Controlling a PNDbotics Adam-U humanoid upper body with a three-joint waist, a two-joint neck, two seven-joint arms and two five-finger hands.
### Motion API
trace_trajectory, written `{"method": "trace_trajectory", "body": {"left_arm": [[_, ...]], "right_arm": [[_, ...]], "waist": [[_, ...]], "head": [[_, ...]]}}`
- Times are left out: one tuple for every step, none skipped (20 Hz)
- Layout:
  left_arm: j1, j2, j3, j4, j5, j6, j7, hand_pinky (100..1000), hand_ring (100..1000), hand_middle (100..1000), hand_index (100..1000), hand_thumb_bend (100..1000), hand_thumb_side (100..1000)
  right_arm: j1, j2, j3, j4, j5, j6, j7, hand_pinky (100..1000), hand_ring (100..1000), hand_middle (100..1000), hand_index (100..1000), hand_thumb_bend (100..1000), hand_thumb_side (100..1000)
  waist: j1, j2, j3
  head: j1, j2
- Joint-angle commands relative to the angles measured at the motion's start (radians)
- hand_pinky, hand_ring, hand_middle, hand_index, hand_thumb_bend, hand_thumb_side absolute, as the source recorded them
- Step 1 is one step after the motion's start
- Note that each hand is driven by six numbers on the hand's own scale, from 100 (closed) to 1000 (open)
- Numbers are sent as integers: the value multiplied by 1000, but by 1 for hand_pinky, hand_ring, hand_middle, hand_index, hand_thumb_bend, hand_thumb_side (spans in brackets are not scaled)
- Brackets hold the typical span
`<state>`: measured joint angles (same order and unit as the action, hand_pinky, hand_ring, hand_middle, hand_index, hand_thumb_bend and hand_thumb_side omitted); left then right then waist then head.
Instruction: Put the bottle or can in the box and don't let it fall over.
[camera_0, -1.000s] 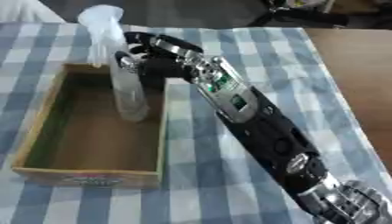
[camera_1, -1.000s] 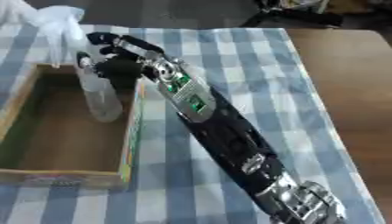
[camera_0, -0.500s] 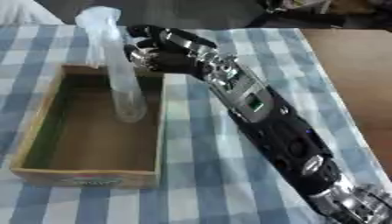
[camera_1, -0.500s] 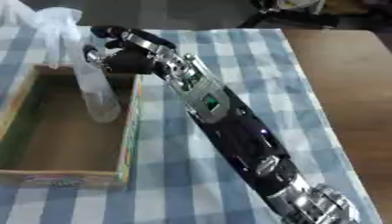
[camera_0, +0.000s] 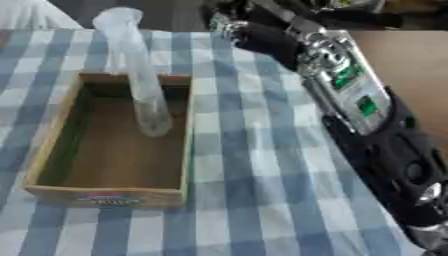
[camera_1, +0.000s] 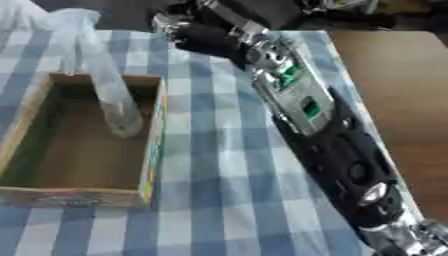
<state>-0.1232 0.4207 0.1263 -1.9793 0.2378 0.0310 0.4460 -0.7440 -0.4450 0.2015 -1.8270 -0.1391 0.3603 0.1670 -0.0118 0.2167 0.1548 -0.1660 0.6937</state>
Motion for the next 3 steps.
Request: {"method": "trace_trajectory", "body": {"left_arm": [[-4,29,2,-21,-4,2,-7,481,677,675,701,100,681],[-5,29,-1,-21,-3,4,-10,481,677,675,701,100,681],[-7,29,-3,-21,-3,5,-13,481,677,675,701,100,681]], "right_arm": [[17,-96,-70,-89,-52,-4,-61,962,1000,1000,921,100,508],[33,-119,-88,-102,-65,-11,-80,960,1000,1000,920,100,513],[48,-139,-105,-110,-78,-20,-99,959,1000,1000,921,100,516]], "waist": [[9,-23,-8],[11,-24,-12],[14,-26,-17]], "head": [[24,12],[31,16],[40,21]]}}
